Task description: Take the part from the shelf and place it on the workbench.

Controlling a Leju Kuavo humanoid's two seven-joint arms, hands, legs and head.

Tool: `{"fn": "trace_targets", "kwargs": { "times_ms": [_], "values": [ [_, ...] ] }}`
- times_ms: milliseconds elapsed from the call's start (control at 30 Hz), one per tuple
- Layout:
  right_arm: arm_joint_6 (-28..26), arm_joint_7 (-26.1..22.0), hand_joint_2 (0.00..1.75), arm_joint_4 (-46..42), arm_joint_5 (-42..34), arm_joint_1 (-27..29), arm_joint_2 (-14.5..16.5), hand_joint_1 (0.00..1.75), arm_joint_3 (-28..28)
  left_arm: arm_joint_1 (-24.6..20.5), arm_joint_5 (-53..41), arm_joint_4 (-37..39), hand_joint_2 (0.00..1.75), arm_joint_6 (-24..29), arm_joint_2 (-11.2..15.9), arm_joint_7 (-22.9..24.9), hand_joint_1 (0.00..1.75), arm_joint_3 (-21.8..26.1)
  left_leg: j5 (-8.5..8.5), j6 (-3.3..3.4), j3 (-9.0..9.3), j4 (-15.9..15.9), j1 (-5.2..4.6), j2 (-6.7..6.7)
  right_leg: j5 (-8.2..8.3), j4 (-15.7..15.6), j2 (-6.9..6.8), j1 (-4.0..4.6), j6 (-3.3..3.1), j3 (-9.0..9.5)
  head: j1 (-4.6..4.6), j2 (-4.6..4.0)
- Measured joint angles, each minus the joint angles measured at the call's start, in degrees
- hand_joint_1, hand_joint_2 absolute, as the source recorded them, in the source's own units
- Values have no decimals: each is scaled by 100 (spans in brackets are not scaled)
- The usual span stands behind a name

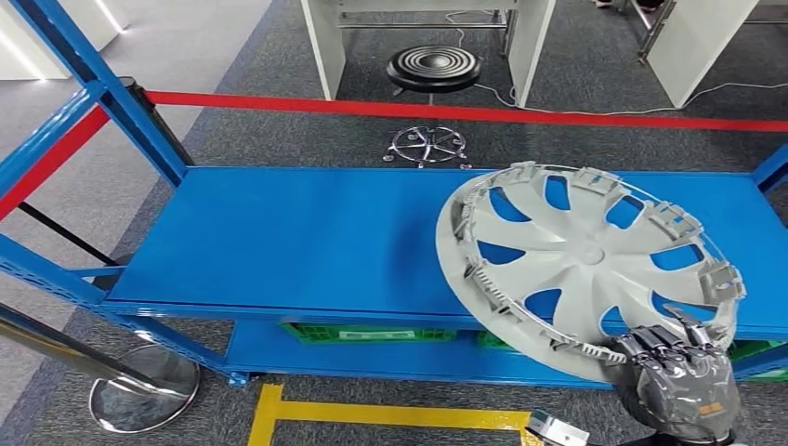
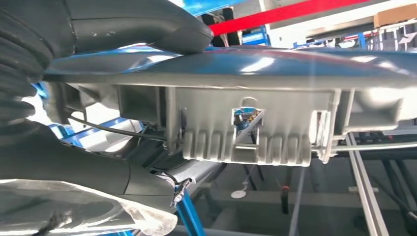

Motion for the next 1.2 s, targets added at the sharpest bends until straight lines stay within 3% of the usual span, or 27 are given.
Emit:
{"fn": "trace_targets", "kwargs": {
  "times_ms": [67,100,133,200,267,300,400,467,533,567,600,633,667,733,767,833,933,1133,1200],
  "values": [
    [0,70,175,30,25,6,-54,175,45,1,-7,0,175,10,-2,11,0,17,-390,-14,-186,689,6,0,53,4,-14,23,-48,-79,-4,0],
    [0,102,175,46,36,8,-79,175,58,2,-10,0,175,16,-4,16,0,19,-438,-6,-188,848,7,0,81,7,-18,36,-59,-115,-3,0],
    [0,132,175,61,48,11,-101,175,68,2,-13,0,175,21,-5,21,0,20,-370,13,-93,789,6,0,109,9,-19,49,-64,-148,-2,0],
    [0,178,175,81,67,18,-144,175,85,-3,-18,0,175,24,-6,22,0,21,-28,88,351,87,-7,-5,165,12,-11,69,-59,-198,-2,0],
    [0,220,175,87,86,23,-190,175,116,-20,-31,0,175,22,0,22,0,22,175,158,764,-671,-36,-13,233,11,-4,83,-20,-240,-1,0],
    [0,245,175,87,95,24,-216,175,140,-28,-40,0,175,20,2,22,0,24,203,174,848,-863,-53,-18,273,4,-4,79,10,-257,0,0],
    [-1,304,175,89,112,39,-295,175,193,-35,-58,2,175,19,-9,22,0,25,313,192,799,-974,-65,-12,359,-30,2,65,118,-292,2,0],
    [-2,319,175,93,117,59,-344,175,205,-45,-61,5,175,21,-23,22,0,26,461,251,706,-1047,-36,8,66,183,16,70,170,-419,21,0],
    [-2,330,175,96,123,69,-383,175,222,-52,-63,7,175,21,-31,22,0,27,590,295,562,-1065,-29,24,-485,829,22,65,197,-636,36,0],
    [-2,339,175,98,131,71,-399,175,231,-50,-65,7,175,20,-34,22,0,27,644,299,485,-1058,-34,31,-674,1201,20,62,211,-713,36,0],
    [-2,352,175,103,143,73,-418,175,239,-48,-67,7,175,18,-39,22,0,27,697,298,408,-1049,-36,38,-732,1466,20,59,224,-730,35,0],
    [-2,368,175,108,156,77,-435,175,247,-48,-68,8,175,15,-41,23,0,27,745,293,334,-1035,-35,43,-666,1550,18,56,236,-662,36,0],
    [-2,382,175,112,170,78,-451,175,258,-48,-70,9,175,14,-44,24,0,27,788,281,259,-1013,-31,46,-511,1417,16,51,245,-490,36,0],
    [-2,406,175,115,196,75,-479,175,286,-51,-76,10,175,8,-45,26,0,27,853,242,133,-938,-31,43,-255,656,12,39,256,101,39,0],
    [-2,416,175,114,206,72,-490,175,300,-53,-85,11,175,5,-44,26,0,27,879,216,82,-890,-38,36,-239,244,17,39,244,389,39,0],
    [-3,433,175,112,227,72,-506,175,323,-57,-102,11,175,3,-44,27,0,27,947,155,2,-818,-56,25,-338,-213,31,50,197,642,46,0],
    [-4,440,175,111,238,78,-512,175,336,-57,-111,11,175,3,-44,28,0,27,1011,108,-44,-801,-53,23,-376,-259,39,63,148,592,49,0],
    [-4,440,175,111,239,80,-512,175,337,-57,-111,11,175,3,-44,28,0,27,1019,102,-48,-801,-54,23,-371,-255,40,63,140,582,47,0],
    [-4,440,175,111,241,85,-513,175,343,-52,-111,11,175,3,-40,28,0,30,1031,85,-67,-793,-55,16,-347,-254,34,50,107,550,46,0]
  ]
}}
